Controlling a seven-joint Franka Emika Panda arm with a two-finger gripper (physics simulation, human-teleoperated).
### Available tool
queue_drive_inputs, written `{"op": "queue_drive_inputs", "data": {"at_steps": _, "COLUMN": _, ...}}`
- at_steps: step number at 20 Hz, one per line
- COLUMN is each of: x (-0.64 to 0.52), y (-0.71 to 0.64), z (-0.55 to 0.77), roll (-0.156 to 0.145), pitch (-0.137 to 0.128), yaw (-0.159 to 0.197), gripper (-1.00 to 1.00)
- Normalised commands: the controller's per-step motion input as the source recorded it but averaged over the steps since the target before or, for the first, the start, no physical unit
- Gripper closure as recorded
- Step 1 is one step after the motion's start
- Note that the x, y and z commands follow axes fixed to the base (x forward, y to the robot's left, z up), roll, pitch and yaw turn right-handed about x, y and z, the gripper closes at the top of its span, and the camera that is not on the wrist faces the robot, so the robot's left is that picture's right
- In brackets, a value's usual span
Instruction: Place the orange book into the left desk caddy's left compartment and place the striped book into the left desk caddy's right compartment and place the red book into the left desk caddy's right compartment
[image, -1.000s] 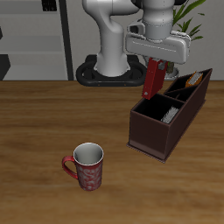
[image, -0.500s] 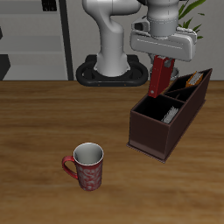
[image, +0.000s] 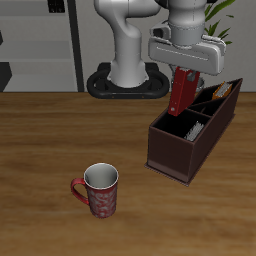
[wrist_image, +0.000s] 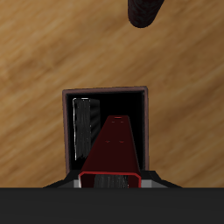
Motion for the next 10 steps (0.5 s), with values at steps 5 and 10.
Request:
{"op": "queue_drive_inputs", "data": {"at_steps": 5, "x": 0.23, "y": -0.02, "z": -0.06, "roll": -0.018, "pitch": 0.028, "yaw": -0.031, "gripper": 1.00}}
{"op": "queue_drive_inputs", "data": {"at_steps": 10, "x": 0.18, "y": -0.03, "z": -0.28, "roll": -0.008, "pitch": 0.035, "yaw": 0.000, "gripper": 1.00}}
